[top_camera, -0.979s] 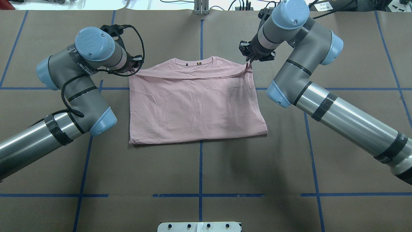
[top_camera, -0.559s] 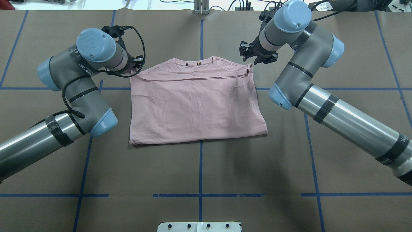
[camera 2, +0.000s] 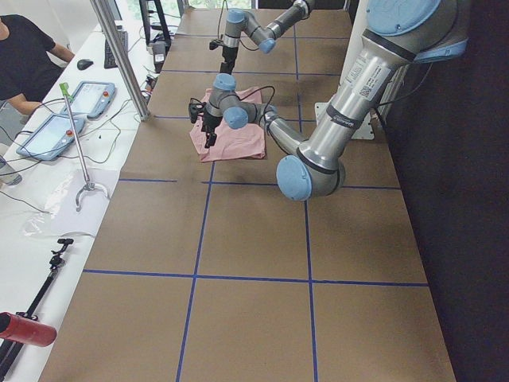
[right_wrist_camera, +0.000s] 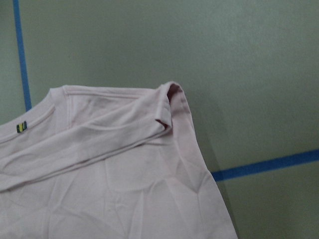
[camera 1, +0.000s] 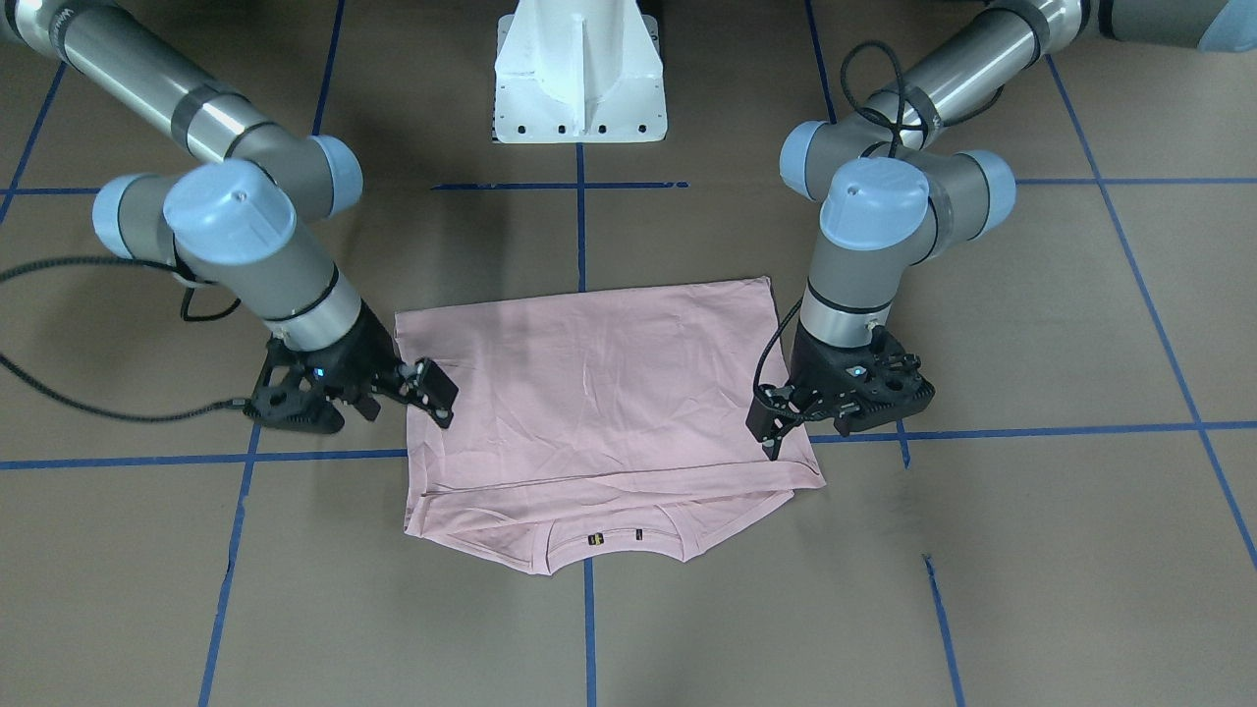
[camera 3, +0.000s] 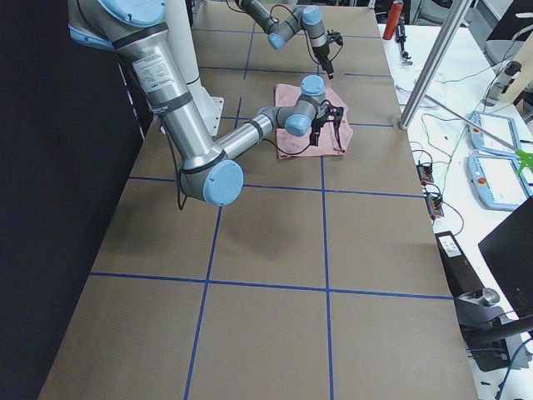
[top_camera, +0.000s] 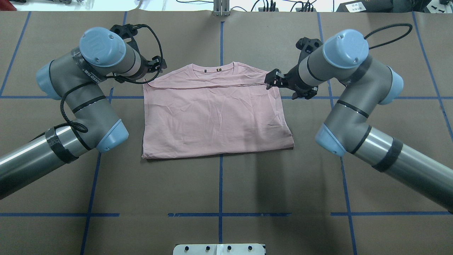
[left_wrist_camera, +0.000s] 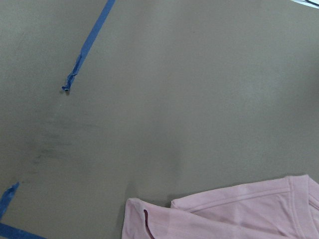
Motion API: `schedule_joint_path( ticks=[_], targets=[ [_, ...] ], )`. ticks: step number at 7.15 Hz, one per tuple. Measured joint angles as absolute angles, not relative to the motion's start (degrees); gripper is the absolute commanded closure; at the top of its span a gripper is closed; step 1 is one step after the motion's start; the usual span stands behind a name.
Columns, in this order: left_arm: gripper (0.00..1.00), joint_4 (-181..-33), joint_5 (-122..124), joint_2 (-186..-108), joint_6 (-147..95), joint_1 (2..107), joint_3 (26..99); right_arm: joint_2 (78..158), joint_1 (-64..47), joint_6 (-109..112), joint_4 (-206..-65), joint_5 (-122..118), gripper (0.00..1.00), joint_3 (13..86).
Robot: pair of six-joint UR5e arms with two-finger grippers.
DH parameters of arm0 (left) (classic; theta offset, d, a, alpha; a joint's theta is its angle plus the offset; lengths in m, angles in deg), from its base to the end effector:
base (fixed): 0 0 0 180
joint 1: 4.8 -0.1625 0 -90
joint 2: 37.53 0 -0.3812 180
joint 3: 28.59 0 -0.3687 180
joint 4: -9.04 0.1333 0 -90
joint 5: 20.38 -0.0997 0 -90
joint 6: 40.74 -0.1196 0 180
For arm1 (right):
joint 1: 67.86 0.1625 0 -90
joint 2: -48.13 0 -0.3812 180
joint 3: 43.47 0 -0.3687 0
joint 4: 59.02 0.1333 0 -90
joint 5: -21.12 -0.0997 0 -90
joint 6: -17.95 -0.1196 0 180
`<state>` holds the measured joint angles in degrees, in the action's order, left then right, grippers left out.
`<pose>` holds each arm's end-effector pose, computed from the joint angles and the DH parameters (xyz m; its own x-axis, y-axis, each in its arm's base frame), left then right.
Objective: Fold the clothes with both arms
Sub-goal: 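Move the right gripper to the folded shirt's side edge and grasp it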
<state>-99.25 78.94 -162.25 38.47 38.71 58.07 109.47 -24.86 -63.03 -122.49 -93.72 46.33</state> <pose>0.4194 -0.5552 0.2842 0.5715 -0.2878 -0.7685 0.4916 0.8699 0.0398 -0.4210 -0.5061 0.3019 0.4720 0.2456 0.8467 -0.2969 0.9486 -0.1096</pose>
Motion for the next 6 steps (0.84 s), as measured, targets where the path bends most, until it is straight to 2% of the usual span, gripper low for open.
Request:
schedule_joint_path(
  ticks=[6],
  targets=[
    [0.0,-97.93,79.0,-162.31,40.17,38.08,60.33,113.99,-32.89,-63.88,-130.93,-89.58,0.02,52.07]
  ],
)
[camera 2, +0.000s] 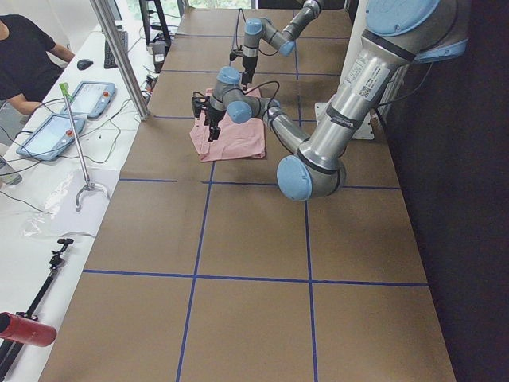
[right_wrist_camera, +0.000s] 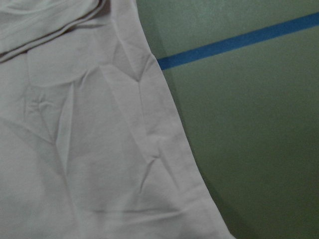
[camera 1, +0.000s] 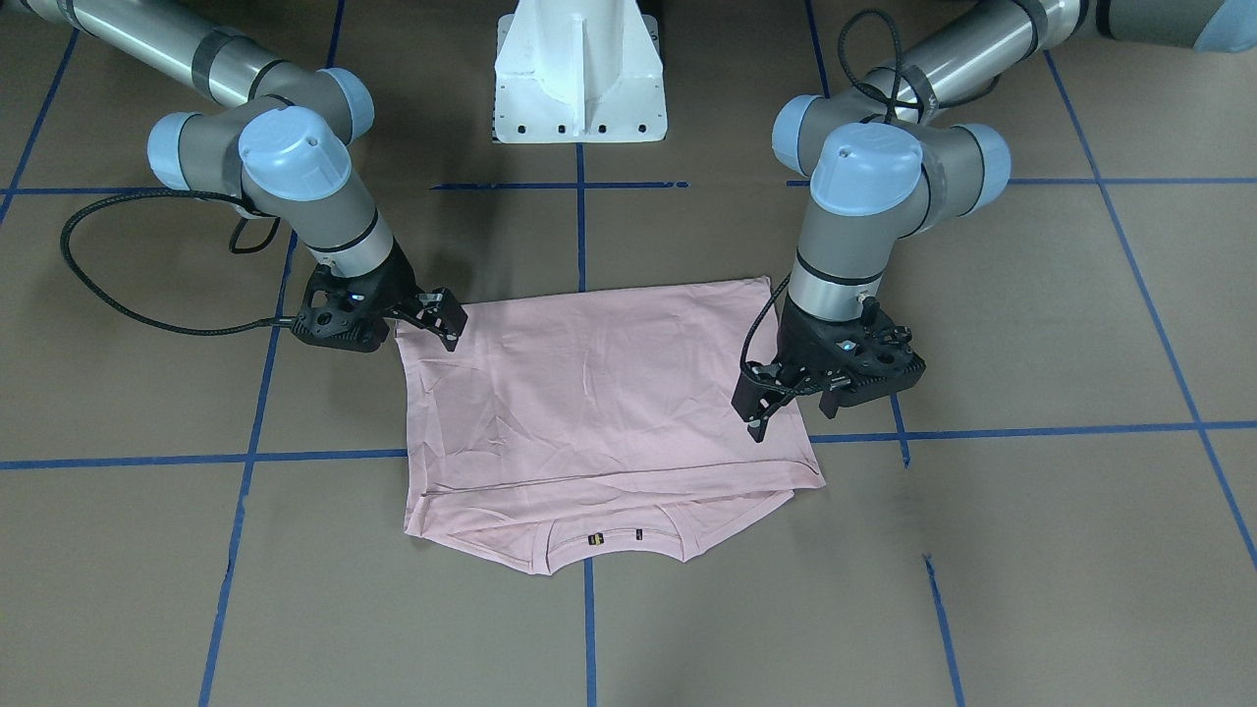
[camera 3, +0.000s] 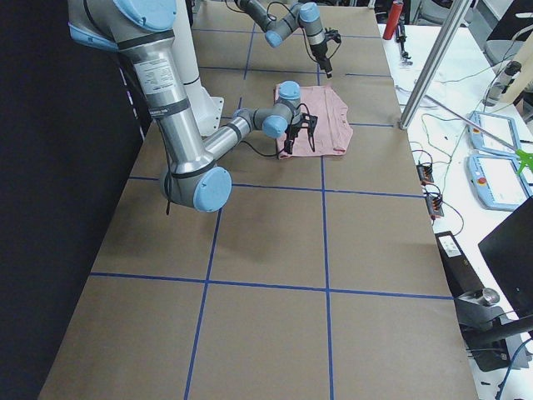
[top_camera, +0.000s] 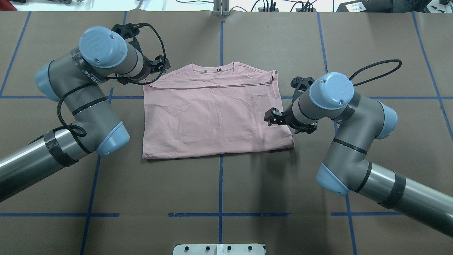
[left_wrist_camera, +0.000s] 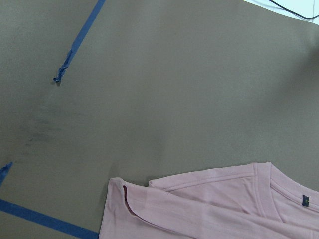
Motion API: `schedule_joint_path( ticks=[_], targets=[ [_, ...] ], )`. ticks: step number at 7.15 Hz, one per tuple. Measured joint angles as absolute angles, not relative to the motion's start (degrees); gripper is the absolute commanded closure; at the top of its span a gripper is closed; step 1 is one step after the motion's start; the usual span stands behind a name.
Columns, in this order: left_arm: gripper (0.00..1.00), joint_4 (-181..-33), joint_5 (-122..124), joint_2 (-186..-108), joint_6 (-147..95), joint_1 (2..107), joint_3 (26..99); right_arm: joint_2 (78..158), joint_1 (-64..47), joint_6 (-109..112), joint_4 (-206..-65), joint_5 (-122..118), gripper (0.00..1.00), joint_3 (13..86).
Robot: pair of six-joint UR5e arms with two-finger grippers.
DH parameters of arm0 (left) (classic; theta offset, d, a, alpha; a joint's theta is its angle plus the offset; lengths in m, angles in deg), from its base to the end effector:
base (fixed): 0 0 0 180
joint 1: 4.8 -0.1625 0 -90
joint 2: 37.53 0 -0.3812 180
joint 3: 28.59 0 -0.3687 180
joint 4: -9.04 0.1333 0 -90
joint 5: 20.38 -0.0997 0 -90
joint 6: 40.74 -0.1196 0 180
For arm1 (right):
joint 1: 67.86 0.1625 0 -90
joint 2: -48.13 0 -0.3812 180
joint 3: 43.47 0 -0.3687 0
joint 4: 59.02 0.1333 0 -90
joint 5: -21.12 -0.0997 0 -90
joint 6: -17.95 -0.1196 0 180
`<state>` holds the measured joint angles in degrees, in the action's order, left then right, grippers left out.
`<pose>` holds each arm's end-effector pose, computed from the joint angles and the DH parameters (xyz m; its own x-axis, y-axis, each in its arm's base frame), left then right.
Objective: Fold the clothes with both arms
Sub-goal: 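Drag the folded shirt toward the robot with the right gripper while the left arm withdraws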
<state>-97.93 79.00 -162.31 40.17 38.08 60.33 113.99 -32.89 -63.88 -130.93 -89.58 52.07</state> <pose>0.4199 -0.5452 0.2687 0.5501 -0.2981 -0.7801 0.4983 0.8667 0.0202 -0.4609 -0.4334 0.3292 0.5909 0.2511 0.7667 -0.2401 0.9620 -0.1299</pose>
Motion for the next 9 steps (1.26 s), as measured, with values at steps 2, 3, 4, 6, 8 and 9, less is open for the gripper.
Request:
schedule_joint_path(
  ticks=[2,3,4,6,8,9],
  targets=[
    [0.0,-97.93,79.01,-162.33,40.2,38.02,60.48,114.77,-33.79,-63.86,-131.3,-89.46,0.22,52.11],
    [0.0,-97.93,78.97,-162.34,40.27,37.98,60.6,115.19,-33.93,-63.83,-131.34,-89.47,0.61,52.06],
    [0.0,-97.93,78.95,-162.34,40.41,37.89,60.69,115.35,-33.97,-63.66,-131.37,-89.56,0.92,51.98],
    [0.0,-97.95,78.94,-162.34,40.54,37.81,60.77,115.37,-34.0,-63.2,-131.43,-89.67,1.0,51.91],
    [0.0,-98.0,78.9,-162.34,40.6,37.76,60.78,115.45,-33.74,-63.08,-131.44,-89.69,1.0,52.27],
    [0.0,-98.03,78.92,-162.36,40.82,37.67,60.78,115.76,-33.41,-63.0,-131.44,-90.4,1.0,52.69]
  ],
)
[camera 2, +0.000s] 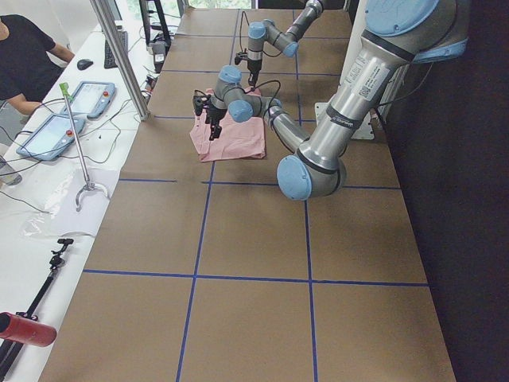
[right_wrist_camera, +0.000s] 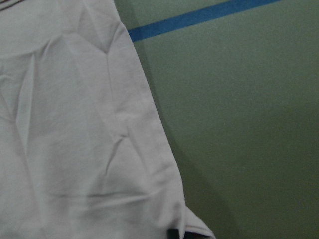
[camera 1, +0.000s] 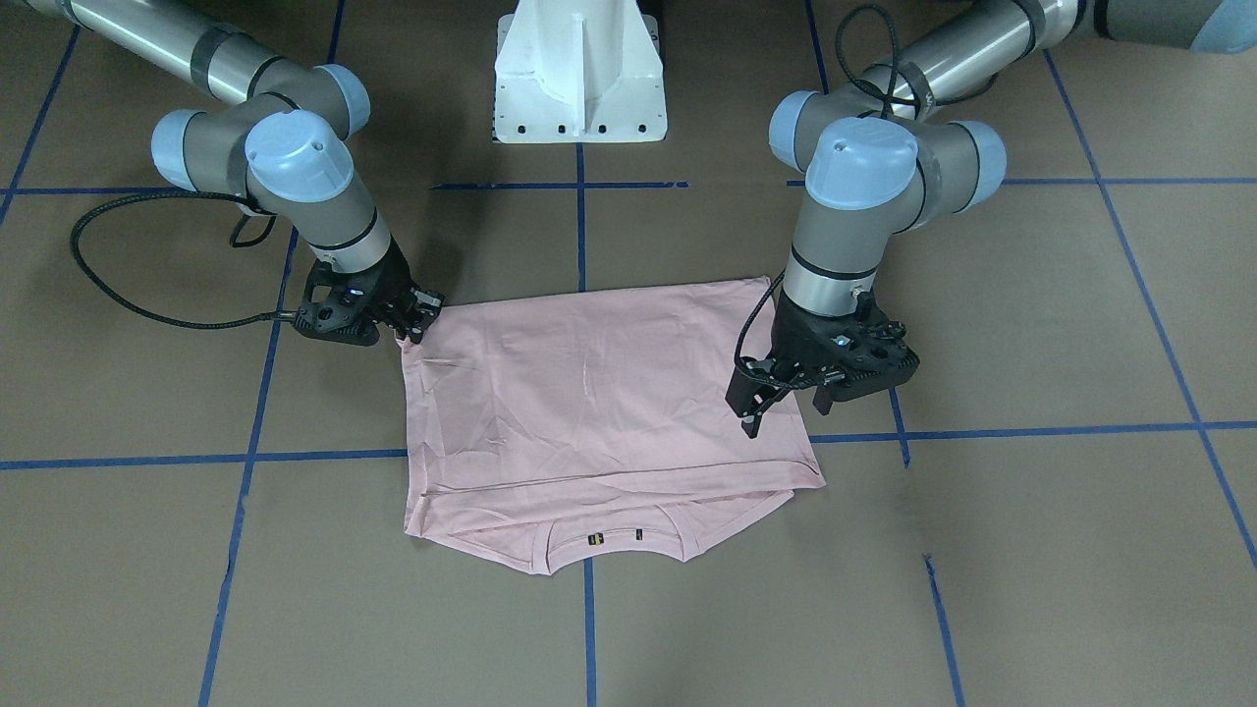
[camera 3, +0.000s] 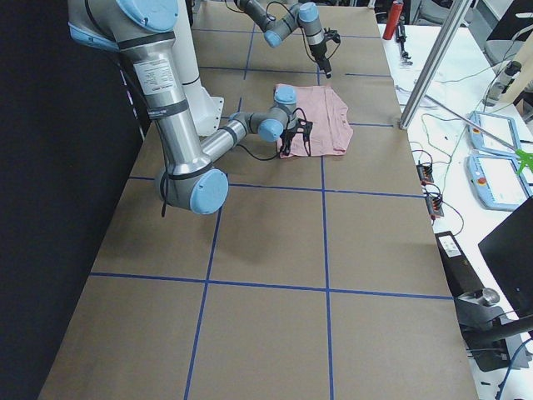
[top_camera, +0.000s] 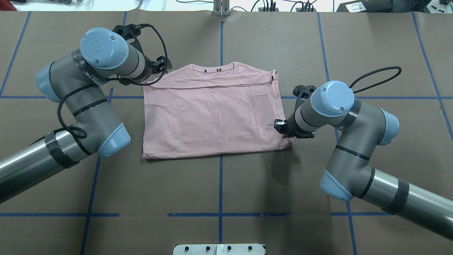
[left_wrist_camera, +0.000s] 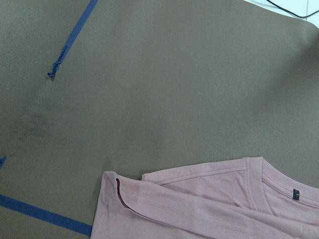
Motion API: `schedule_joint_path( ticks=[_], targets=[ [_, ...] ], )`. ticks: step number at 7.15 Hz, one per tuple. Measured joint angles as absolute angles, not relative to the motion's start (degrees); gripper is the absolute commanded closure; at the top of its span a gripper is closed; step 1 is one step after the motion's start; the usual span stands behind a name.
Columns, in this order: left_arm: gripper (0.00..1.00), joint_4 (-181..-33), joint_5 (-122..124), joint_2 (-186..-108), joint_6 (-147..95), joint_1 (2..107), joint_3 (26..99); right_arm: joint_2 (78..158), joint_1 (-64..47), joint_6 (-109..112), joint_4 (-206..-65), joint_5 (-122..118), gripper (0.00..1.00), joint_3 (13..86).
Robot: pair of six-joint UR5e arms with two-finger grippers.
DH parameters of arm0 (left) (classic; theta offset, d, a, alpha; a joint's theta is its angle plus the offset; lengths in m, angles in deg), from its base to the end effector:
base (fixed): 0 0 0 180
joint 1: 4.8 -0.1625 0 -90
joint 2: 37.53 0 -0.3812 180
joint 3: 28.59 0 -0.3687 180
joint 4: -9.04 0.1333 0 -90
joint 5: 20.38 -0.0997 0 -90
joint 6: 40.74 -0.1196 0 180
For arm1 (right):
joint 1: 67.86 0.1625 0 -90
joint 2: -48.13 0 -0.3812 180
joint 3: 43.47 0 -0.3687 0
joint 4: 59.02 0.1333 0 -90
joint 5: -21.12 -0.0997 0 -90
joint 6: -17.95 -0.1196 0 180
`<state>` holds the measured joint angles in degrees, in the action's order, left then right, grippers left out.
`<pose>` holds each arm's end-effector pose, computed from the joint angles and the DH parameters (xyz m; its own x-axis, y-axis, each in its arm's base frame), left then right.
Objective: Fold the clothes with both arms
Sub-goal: 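Drag the folded shirt toward the robot with the right gripper while the left arm withdraws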
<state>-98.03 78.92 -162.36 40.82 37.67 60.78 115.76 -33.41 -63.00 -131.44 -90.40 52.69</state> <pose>0.4225 -0.5413 0.2642 0.5407 -0.2985 -0.7865 0.4994 0.8663 0.0145 -0.4593 -0.4235 0.3442 0.6131 0.2431 0.7517 -0.2145 0.9670 -0.1378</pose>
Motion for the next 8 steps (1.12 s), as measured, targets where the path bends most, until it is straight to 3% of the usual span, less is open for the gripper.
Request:
schedule_joint_path(
  ticks=[4,8],
  targets=[
    [0.0,-98.1,78.73,-162.44,41.34,37.21,60.89,122.64,-36.45,-63.3,-135.28,-91.29,1.0,62.93],
    [0.0,-98.1,78.42,-162.25,42.4,35.91,61.16,130.68,-52.71,-71.39,-141.01,-86.6,1.0,76.5]
  ],
)
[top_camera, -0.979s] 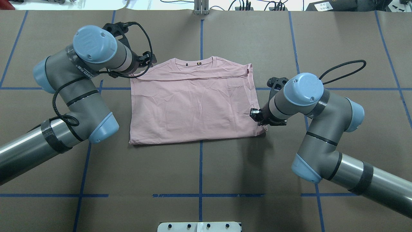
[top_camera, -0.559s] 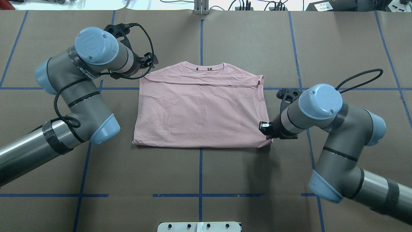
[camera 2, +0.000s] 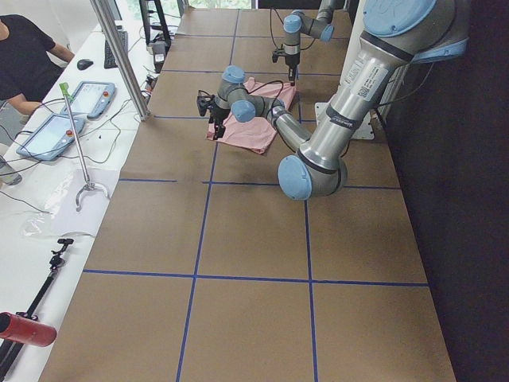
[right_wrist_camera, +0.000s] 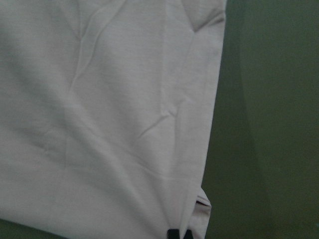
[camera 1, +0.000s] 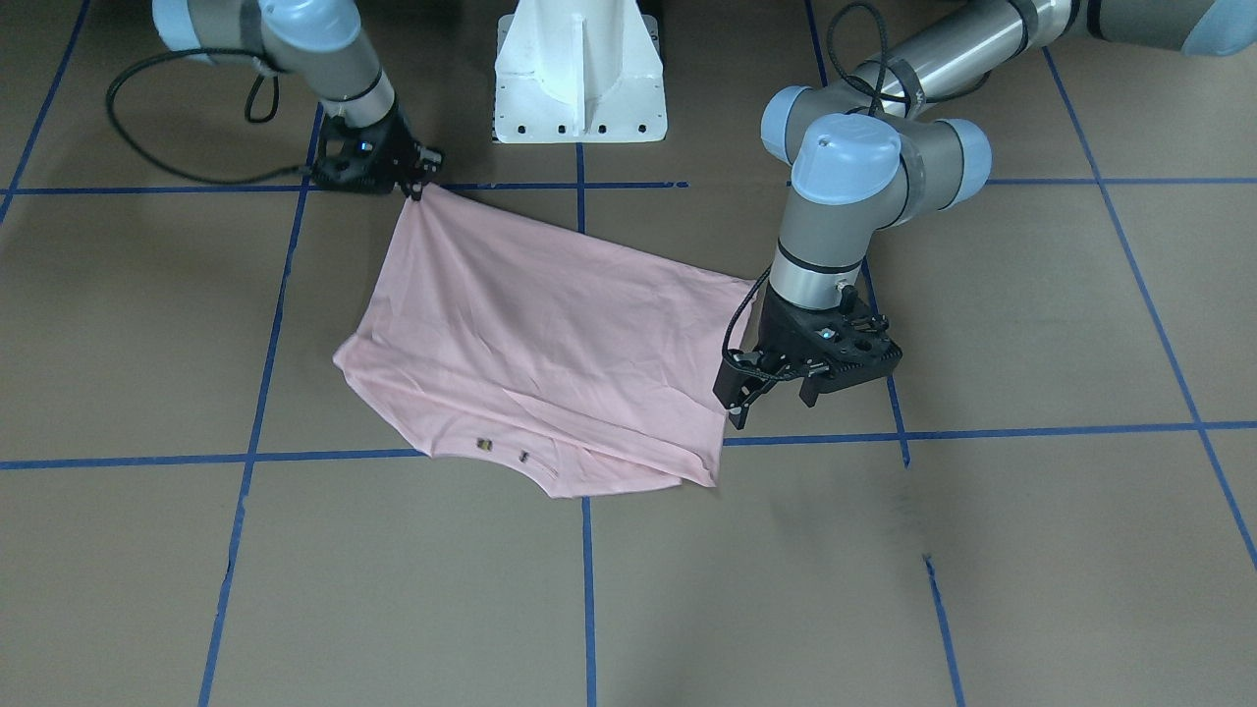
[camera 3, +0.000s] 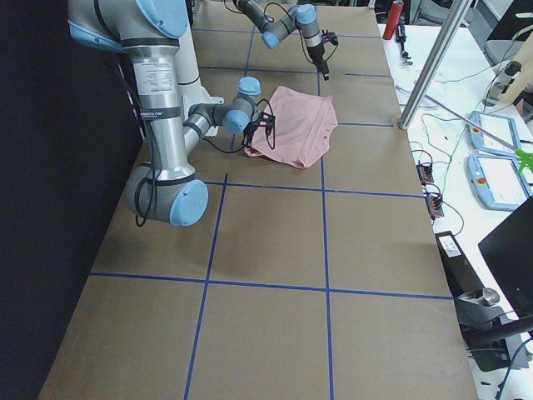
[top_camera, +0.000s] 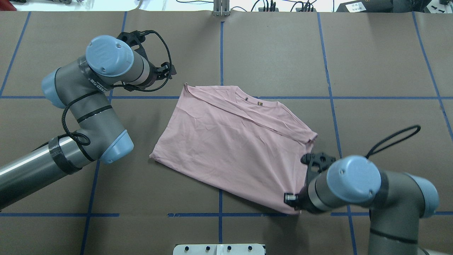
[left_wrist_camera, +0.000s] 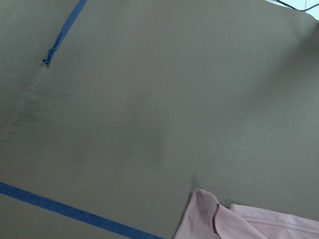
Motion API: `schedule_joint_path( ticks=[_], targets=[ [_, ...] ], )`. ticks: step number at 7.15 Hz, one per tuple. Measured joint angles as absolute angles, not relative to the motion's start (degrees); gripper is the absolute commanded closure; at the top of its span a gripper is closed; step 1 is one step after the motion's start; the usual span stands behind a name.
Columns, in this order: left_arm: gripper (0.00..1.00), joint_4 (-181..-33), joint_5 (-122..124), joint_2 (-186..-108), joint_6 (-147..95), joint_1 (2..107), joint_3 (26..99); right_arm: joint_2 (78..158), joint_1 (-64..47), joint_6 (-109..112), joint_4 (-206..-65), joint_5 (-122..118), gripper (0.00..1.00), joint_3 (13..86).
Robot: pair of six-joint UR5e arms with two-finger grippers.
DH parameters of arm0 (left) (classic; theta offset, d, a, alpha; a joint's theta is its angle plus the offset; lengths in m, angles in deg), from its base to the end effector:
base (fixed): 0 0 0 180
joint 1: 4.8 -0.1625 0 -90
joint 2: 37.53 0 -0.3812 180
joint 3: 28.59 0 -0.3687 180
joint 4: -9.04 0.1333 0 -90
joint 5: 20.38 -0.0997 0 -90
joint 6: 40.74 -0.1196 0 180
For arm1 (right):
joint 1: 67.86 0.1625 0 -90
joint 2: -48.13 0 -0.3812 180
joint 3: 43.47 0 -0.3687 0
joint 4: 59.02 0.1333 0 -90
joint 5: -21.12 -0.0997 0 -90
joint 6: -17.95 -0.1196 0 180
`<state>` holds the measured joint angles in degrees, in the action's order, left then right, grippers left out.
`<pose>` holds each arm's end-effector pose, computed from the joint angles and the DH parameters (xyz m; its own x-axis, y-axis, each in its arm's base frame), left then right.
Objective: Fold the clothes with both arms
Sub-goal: 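Drag the folded shirt toward the robot with the right gripper while the left arm withdraws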
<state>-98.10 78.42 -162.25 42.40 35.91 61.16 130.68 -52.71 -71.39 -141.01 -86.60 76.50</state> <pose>0.4371 -0.5278 0.2624 0.5335 -0.3033 -0.7895 0.4935 0.8698 -0.0007 -0.4509 -0.2225 0.3254 0.6778 0.1722 0.7148 -0.0318 0.9782 -0.2054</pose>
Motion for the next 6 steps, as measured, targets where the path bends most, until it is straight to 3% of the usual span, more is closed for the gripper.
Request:
schedule_joint_path(
  ticks=[1,2,3,6],
  targets=[
    [0.0,-98.1,78.37,-162.23,42.94,35.29,61.36,133.21,-56.66,-73.26,-141.19,-85.94,1.0,78.62],
    [0.0,-98.09,78.34,-162.24,43.58,34.62,61.87,136.15,-59.64,-74.21,-141.25,-85.31,0.67,81.05],
    [0.0,-98.05,78.34,-162.26,44.34,33.99,62.5,138.47,-61.38,-74.6,-141.27,-84.92,0.01,83.03],
    [0.0,-95.44,78.63,-162.06,46.4,31.3,65.65,139.66,-62.39,-76.49,-141.09,-82.3,0.0,84.49]
  ],
)
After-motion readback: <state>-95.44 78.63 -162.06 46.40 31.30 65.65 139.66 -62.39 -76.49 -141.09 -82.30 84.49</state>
